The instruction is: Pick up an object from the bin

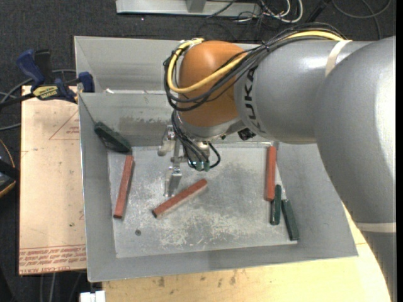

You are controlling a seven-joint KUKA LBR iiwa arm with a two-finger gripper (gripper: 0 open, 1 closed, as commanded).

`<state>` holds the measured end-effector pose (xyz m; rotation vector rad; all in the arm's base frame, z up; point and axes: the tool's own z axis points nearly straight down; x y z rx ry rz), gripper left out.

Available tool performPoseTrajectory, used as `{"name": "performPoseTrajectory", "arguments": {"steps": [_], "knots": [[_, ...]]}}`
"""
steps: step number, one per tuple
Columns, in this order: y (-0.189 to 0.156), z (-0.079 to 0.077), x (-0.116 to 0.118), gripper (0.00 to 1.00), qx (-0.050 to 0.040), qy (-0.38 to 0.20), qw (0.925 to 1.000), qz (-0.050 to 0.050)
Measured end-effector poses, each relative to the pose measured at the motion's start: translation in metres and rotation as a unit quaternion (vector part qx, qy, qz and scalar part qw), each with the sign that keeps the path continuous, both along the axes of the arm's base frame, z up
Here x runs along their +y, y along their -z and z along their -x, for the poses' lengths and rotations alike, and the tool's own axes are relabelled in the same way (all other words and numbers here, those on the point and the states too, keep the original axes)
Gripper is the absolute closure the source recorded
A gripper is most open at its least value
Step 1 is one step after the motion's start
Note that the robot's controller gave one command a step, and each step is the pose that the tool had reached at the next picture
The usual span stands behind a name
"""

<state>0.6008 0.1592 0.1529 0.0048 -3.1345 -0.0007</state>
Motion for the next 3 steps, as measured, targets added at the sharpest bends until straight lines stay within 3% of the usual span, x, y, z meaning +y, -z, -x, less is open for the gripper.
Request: {"name": "performPoseTrajectory", "arguments": {"steps": [1, 2, 3], "knots": [[-0.005, -0.002, -0.001, 0.0, -0.0037, 0.001, 1.0, 0.0], [0.075, 0.047, -0.024, 1.0, -0.0104, -0.027, 0.9996, -0.003], [0.075, 0.047, -0.024, 1.0, -0.0104, -0.027, 0.9996, -0.003]]}}
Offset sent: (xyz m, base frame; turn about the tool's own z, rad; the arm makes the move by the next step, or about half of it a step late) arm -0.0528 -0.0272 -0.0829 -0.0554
